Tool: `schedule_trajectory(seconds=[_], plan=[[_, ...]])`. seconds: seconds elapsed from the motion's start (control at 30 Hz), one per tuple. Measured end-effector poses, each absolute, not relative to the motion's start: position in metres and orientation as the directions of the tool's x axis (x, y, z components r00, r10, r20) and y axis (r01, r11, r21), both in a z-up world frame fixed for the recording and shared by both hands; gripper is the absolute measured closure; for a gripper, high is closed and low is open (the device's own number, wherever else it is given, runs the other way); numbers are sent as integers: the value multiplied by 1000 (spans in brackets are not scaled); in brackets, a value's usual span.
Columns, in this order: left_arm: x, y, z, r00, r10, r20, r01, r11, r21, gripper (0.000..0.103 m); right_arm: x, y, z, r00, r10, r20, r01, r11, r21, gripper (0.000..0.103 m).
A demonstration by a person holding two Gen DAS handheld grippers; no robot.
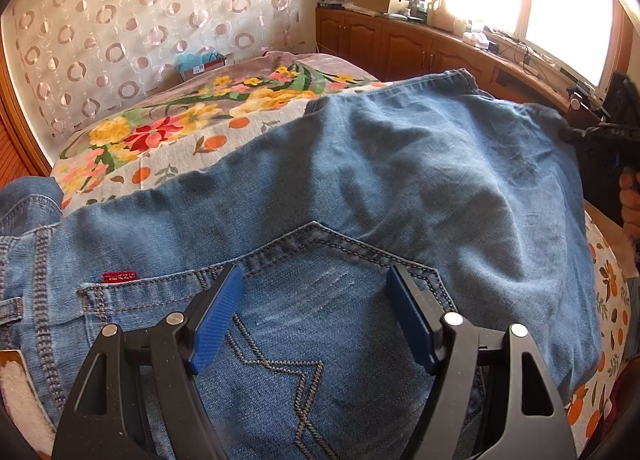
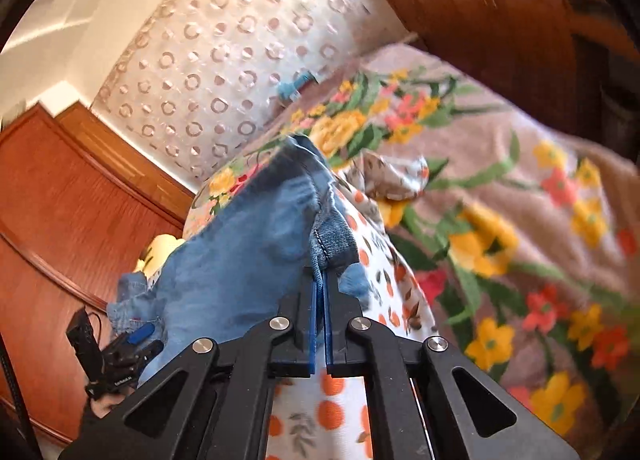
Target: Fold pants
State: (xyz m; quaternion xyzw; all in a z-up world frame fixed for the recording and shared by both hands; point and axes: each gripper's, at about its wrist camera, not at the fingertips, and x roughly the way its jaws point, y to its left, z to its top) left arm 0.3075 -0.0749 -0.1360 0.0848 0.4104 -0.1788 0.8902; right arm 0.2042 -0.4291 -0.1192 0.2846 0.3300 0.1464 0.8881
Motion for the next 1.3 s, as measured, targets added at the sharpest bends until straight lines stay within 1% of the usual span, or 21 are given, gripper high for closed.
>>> schedule_trajectory(seconds=[0.13, 0.23, 0.4, 0.53, 0.7, 0.8, 0.9, 0.97, 1.03, 1.13, 1.27, 1.3], plan=[[296, -68, -117, 639, -261, -724, 374, 927, -3, 28, 195, -401, -92, 753, 431, -497, -128, 838, 531, 101], [282, -54, -98, 675, -268, -688, 358, 934, -13, 28, 195, -371, -70, 756, 448, -478, -193, 849, 491, 101], [259, -19, -68, 732, -243, -637, 306, 952, -11, 28, 195, -303, -40, 724, 531, -441, -334, 829, 449, 102], [242, 21, -52, 771, -187, -609, 235, 972, -2, 28, 197, -231, -26, 658, 613, -437, -455, 786, 419, 102], [220, 74, -42, 799, -122, -589, 135, 991, -21, 28, 179, -131, -22, 520, 729, -445, -613, 681, 400, 102], [210, 97, -42, 807, -89, -584, 91, 995, -25, 28, 161, -81, -31, 401, 798, -450, -689, 586, 426, 102], [203, 109, -48, 805, -76, -588, 69, 997, -34, 28, 154, -45, -55, 335, 794, -506, -718, 564, 409, 101], [203, 110, -53, 801, -76, -594, 69, 997, -34, 28, 153, -34, -71, 329, 771, -545, -717, 580, 387, 101], [203, 108, -58, 796, -83, -599, 75, 996, -39, 28, 156, -31, -82, 324, 750, -576, -706, 597, 380, 98], [203, 99, -64, 789, -106, -605, 94, 994, -51, 28, 154, -33, -87, 349, 725, -594, -697, 624, 352, 85], [197, 80, -63, 790, -148, -596, 140, 988, -60, 28, 151, -51, -80, 415, 690, -593, -681, 668, 300, 79], [195, 77, -61, 791, -156, -591, 149, 987, -62, 28, 139, -53, -69, 433, 681, -591, -678, 678, 285, 77]])
